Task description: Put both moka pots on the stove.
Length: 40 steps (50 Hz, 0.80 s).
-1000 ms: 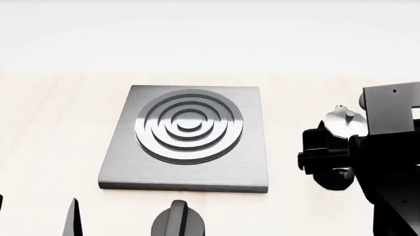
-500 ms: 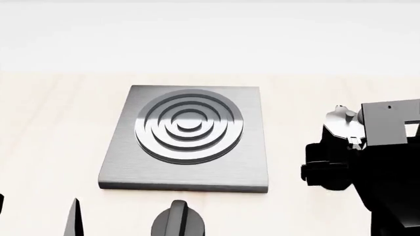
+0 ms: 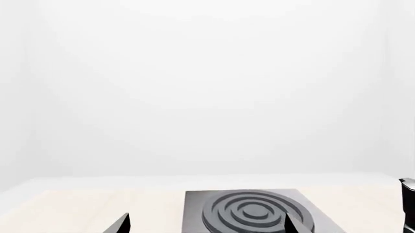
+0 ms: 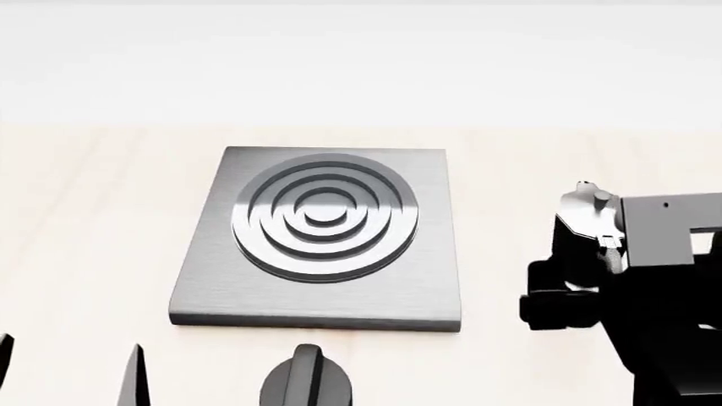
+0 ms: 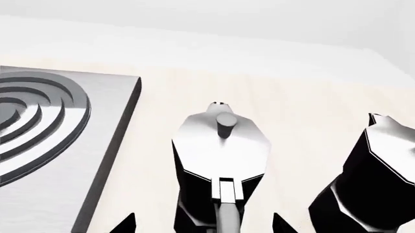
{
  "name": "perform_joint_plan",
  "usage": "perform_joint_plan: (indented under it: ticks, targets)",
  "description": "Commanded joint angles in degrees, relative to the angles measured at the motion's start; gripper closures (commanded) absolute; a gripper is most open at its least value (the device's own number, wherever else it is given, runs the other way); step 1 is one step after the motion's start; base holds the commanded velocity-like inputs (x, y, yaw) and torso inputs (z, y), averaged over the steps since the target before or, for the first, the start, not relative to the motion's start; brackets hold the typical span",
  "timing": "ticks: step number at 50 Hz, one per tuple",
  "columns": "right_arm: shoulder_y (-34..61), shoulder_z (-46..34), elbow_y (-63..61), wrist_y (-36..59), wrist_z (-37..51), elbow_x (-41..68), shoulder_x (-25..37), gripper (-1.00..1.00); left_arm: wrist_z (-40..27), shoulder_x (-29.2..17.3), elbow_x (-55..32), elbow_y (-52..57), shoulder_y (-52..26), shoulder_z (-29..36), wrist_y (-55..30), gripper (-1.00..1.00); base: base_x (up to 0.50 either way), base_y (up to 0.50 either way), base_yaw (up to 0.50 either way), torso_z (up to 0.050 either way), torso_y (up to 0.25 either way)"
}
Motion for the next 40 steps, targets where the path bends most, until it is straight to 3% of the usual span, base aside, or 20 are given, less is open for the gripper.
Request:
perform_joint_plan:
  ticks: [1,40]
  targets:
    - [0.36,-0.38,4.47,-2.99,-1.03,-0.93,-0.7,-1.0,-0.05,-0.06,0.11,-0.35,-0.11,0.47,0.16,-1.0,0.0,0.0,0.0,0.0,0.0]
    - [4.25,-2.37,23.47,-13.82,-5.81,-4.43,-3.57,-1.0,-0.32,-0.31,0.26,-1.21,-0.42,1.77,0.73,-1.0,0.0,0.0,0.0,0.0,0.0]
